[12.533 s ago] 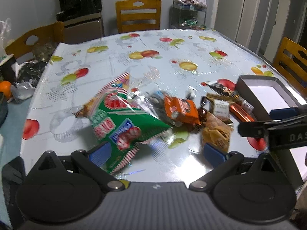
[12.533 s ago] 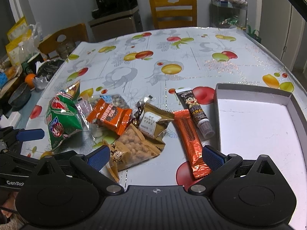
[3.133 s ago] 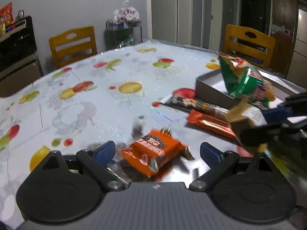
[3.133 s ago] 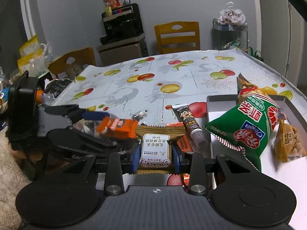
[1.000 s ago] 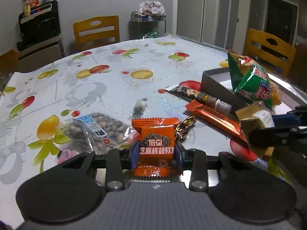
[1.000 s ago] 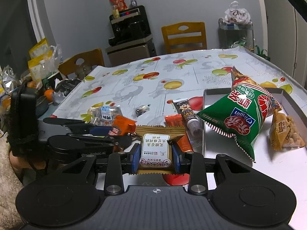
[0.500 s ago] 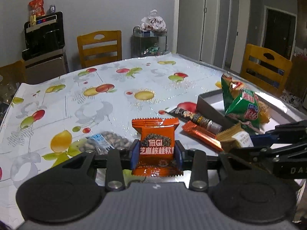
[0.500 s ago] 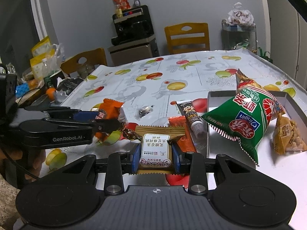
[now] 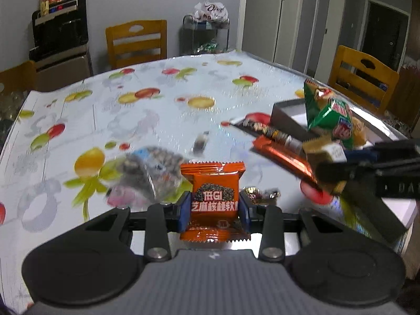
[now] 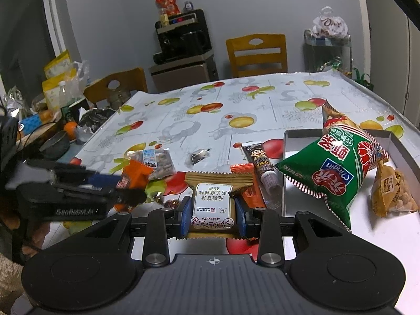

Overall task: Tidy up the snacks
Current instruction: 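Carry the wafer pack and orange candy over the gray tray with both grippers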

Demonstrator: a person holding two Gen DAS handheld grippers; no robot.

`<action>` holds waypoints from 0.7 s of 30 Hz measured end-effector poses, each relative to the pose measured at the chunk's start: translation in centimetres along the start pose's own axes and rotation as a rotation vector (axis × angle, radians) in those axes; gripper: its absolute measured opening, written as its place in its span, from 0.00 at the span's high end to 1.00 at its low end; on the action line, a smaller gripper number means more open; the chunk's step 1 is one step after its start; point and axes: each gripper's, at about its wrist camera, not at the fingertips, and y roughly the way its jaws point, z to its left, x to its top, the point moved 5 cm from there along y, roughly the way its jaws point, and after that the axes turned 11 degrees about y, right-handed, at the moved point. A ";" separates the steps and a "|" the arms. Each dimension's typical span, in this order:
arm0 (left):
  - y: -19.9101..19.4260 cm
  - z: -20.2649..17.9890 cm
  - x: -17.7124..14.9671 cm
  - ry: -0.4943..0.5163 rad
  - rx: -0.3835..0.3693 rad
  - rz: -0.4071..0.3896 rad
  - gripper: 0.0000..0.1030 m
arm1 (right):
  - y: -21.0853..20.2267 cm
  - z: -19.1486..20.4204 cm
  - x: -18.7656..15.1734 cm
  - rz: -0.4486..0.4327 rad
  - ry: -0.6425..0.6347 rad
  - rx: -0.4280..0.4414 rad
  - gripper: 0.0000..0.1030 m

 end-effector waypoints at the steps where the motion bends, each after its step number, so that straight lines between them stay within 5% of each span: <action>1: -0.1 0.0 -0.4 0.001 -0.001 0.006 0.66 | 0.1 0.0 0.0 0.002 -0.001 0.001 0.66; 7: -0.4 -0.3 -1.9 0.001 0.009 0.037 0.66 | 0.0 0.2 -0.1 0.003 -0.007 0.009 0.66; 21: -2.2 -3.9 2.6 0.086 -0.020 -0.063 0.66 | -3.9 -1.6 1.7 -0.097 0.001 -0.007 0.66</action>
